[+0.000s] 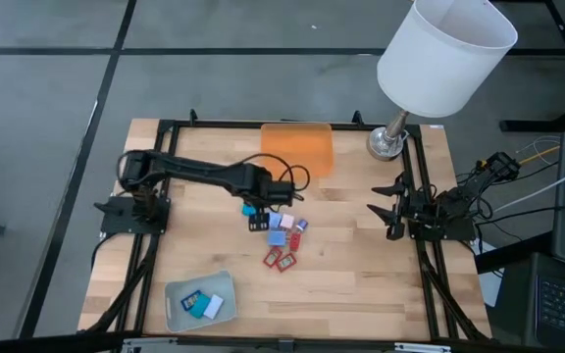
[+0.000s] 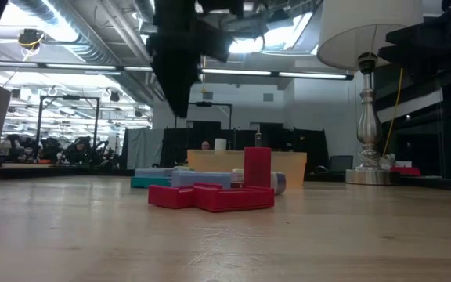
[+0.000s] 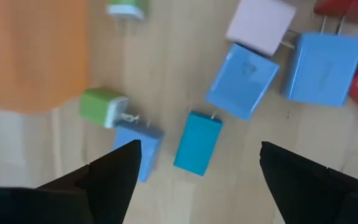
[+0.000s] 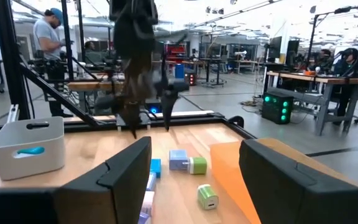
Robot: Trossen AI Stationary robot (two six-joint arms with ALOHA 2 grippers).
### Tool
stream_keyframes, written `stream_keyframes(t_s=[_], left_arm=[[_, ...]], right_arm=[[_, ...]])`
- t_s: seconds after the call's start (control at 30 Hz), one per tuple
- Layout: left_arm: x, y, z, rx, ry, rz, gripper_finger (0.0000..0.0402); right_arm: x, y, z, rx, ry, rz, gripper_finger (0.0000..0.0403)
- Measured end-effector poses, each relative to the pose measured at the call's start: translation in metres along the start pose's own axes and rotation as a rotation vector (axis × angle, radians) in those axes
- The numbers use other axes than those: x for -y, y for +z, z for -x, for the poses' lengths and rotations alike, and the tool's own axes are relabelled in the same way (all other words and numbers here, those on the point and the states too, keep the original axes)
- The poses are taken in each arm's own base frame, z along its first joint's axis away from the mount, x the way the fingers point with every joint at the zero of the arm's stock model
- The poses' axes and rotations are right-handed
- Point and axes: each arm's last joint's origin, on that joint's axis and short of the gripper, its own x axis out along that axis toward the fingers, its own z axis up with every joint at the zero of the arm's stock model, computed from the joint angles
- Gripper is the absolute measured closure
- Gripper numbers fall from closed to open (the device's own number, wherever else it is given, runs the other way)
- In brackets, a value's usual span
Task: Pick & Place Office items
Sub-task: Put the blue digital timer into the gray bin
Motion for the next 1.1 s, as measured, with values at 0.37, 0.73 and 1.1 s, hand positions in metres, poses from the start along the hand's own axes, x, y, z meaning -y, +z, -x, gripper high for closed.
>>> stream_keyframes(t_s=[0.37, 0.73, 1.1], left_arm=[[0.000, 0.016, -0.059, -0.108, -0.046, -0.091, 0.0081], [-0.032, 0.014, -0.074, -0.091, -0.198, -0.024, 0.0117], [-0.026, -0.058, -0.072, 0.044, -0.166, 0.117, 0.0121]], right_arm=[[0.000, 0.001, 0.000, 0.009, -0.007, 0.012, 0.0162], [0.000, 0.002, 0.000, 0.012, -0.010, -0.023, 0.0162], [0.001, 0.000, 0.000, -0.004, -0.019, -0.004, 0.0162]])
